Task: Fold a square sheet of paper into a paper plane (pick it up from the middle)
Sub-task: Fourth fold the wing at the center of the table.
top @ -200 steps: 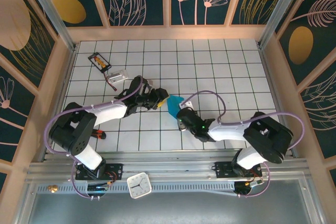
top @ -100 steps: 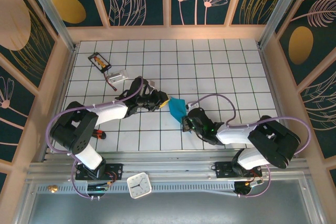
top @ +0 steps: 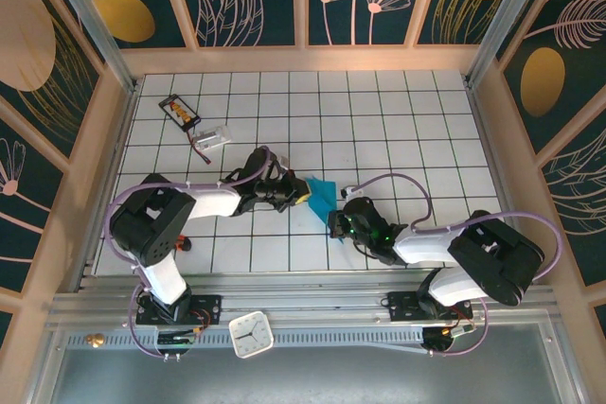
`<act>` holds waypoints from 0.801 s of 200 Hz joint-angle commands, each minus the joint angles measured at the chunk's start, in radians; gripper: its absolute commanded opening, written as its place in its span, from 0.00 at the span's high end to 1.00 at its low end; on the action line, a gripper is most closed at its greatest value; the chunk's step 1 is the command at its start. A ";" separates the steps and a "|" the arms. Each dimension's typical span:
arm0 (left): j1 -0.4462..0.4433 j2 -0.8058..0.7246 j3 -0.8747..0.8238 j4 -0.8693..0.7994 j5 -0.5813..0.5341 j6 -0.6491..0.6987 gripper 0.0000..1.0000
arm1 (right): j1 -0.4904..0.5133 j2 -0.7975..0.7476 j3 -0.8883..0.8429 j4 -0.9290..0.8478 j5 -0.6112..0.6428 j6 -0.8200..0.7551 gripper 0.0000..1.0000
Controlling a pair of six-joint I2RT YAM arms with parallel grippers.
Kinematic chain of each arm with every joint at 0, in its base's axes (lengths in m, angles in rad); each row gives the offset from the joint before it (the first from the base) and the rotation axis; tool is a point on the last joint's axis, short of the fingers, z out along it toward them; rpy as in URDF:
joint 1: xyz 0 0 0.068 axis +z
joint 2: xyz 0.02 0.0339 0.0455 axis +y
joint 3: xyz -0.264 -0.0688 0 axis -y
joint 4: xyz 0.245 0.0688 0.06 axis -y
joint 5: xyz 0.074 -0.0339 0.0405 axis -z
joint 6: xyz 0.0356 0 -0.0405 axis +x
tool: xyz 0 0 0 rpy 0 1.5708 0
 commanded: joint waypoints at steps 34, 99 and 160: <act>-0.002 0.065 -0.052 0.051 0.009 0.016 0.99 | -0.025 -0.004 -0.044 0.115 -0.044 0.055 0.90; -0.006 0.086 -0.092 0.122 -0.008 0.005 0.98 | -0.064 0.031 -0.086 0.232 -0.132 0.077 0.90; -0.031 0.083 -0.118 0.174 -0.043 -0.029 0.98 | -0.067 0.083 -0.062 0.195 -0.140 0.156 0.90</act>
